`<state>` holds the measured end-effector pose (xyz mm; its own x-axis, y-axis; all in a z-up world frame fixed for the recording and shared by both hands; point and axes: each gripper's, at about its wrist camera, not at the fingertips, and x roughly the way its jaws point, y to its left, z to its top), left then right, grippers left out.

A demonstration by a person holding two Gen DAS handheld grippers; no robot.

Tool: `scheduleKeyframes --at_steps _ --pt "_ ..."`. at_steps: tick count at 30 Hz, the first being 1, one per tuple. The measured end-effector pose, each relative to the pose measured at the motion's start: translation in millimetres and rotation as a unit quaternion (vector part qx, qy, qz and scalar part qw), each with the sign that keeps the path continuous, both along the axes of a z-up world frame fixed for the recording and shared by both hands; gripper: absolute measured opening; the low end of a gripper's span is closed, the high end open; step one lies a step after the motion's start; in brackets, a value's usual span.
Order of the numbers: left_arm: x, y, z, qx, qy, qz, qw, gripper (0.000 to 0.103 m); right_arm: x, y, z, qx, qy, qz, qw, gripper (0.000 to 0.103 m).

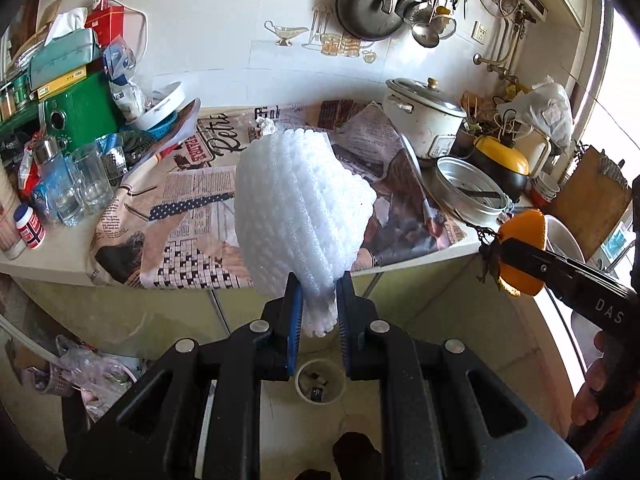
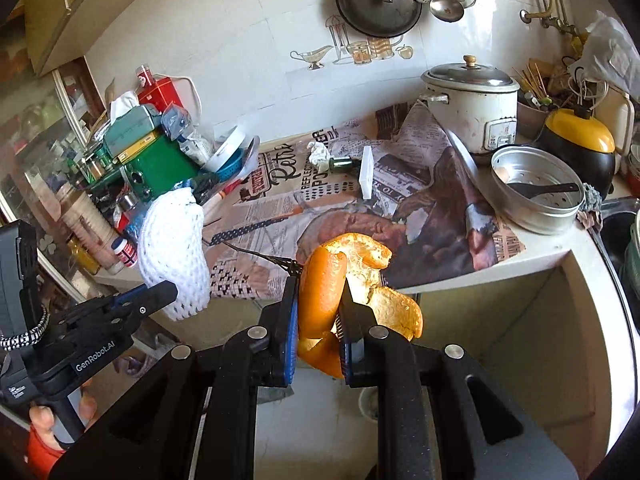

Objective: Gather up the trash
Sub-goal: 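Carry the foam net and orange peel down over the floor bin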

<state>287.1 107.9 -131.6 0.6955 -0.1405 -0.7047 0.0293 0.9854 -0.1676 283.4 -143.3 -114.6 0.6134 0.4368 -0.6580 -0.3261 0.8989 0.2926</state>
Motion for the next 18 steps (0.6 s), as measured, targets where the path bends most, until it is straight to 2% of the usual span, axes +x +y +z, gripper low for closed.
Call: scheduleKeyframes --at_steps 7,13,18 --pt "-11 -7 -44 -0.006 0.051 -0.003 0.9987 0.016 -12 2 -39 -0.016 0.052 0.005 0.998 0.015" --pt "-4 -25 -108 -0.012 0.108 0.004 0.9941 0.016 -4 -2 -95 -0.034 0.097 0.019 0.995 0.015" --pt "7 -43 -174 -0.018 0.149 0.025 0.9884 0.016 10 -13 -148 -0.045 0.121 0.029 0.991 0.015"
